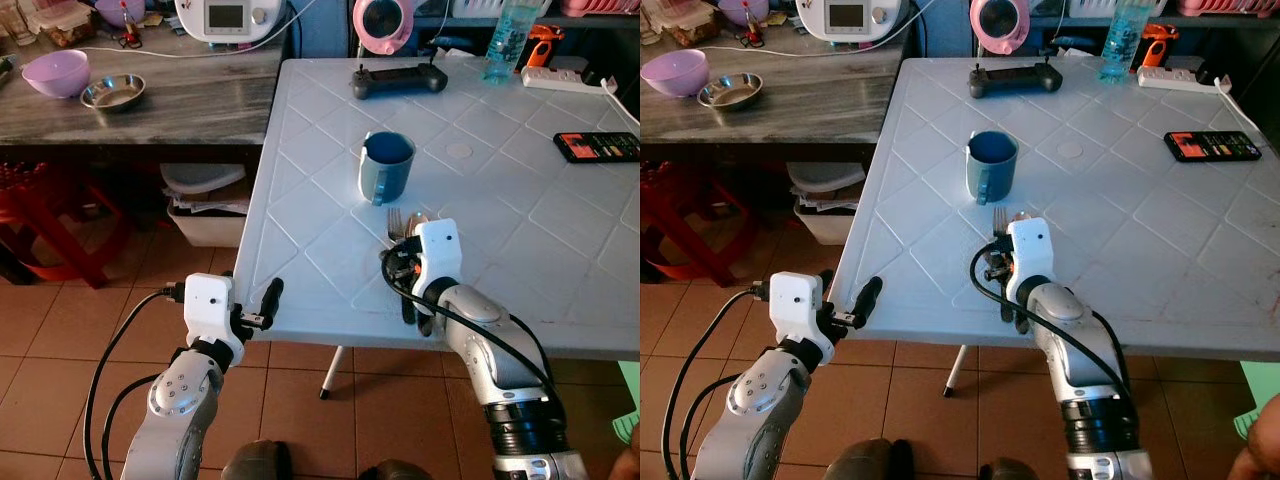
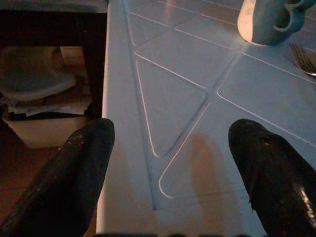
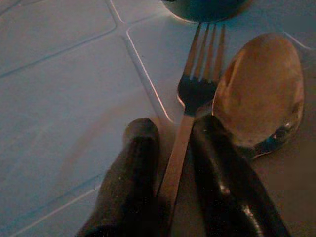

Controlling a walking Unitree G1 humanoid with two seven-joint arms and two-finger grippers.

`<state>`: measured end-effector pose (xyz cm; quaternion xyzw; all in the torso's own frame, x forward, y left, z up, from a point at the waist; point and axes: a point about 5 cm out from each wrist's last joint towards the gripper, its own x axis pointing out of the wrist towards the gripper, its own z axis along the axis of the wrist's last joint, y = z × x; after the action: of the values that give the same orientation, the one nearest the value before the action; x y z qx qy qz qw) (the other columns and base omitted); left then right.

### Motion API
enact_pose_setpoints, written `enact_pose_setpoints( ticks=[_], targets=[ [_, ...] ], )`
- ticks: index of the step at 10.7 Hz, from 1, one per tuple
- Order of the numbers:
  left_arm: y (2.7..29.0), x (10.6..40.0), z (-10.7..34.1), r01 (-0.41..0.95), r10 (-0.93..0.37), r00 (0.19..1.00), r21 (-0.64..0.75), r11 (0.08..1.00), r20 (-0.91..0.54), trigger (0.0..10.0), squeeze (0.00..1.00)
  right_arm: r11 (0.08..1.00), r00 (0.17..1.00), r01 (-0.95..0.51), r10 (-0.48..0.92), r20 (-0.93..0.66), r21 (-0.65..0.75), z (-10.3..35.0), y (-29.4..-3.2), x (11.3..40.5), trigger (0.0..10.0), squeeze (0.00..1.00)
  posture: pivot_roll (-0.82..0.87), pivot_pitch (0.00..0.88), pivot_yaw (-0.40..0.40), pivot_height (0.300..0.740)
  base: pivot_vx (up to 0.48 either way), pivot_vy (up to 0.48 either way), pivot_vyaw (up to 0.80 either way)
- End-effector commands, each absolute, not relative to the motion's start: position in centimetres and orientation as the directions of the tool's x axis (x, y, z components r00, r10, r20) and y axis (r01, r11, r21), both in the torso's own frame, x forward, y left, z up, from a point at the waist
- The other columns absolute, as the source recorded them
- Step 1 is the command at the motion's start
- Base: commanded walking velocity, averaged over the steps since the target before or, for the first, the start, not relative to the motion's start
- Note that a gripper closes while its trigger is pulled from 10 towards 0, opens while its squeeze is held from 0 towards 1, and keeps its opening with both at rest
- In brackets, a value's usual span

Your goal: Setting the table

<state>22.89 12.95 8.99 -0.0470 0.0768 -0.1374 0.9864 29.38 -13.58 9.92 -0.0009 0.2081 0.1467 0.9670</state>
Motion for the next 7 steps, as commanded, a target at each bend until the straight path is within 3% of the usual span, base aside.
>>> enact_pose_setpoints(
  ticks=[1, 5, 6, 7],
  targets=[
    [13.0, 22.9, 9.1, 0.271, -0.285, 0.948, -0.107, 0.957, -0.144, 10.0, 0.0, 0.95, 0.726, -0.276, 0.306, -0.615, 0.147, 5.1, -13.3, 27.1, 0.0, 0.0, -0.01, 0.093, 0.053, 0.74, 0.0, 0.0, 0.0],
    [12.2, 22.6, 9.7, 0.373, -0.39, 0.917, -0.16, 0.914, -0.089, 10.0, 0.0, 0.951, 0.728, -0.262, 0.306, -0.614, 0.163, 5.1, -13.7, 27.4, 0.0, 0.0, 0.0, 0.087, 0.05, 0.74, 0.0, 0.0, 0.0],
    [11.6, 22.0, 9.8, 0.492, -0.511, 0.856, -0.175, 0.853, -0.081, 10.0, 0.0, 0.966, 0.777, -0.174, 0.253, -0.576, 0.19, 5.8, -14.2, 28.6, 0.0, 0.0, 0.0, 0.083, 0.051, 0.74, 0.0, 0.0, 0.0],
    [11.6, 21.9, 9.7, 0.512, -0.528, 0.845, -0.151, 0.846, -0.09, 10.0, 0.0, 0.966, 0.782, -0.161, 0.249, -0.571, 0.202, 6.0, -14.2, 28.9, 0.0, 0.0, 0.0, 0.083, 0.052, 0.74, 0.0, 0.0, 0.0]
  ],
)
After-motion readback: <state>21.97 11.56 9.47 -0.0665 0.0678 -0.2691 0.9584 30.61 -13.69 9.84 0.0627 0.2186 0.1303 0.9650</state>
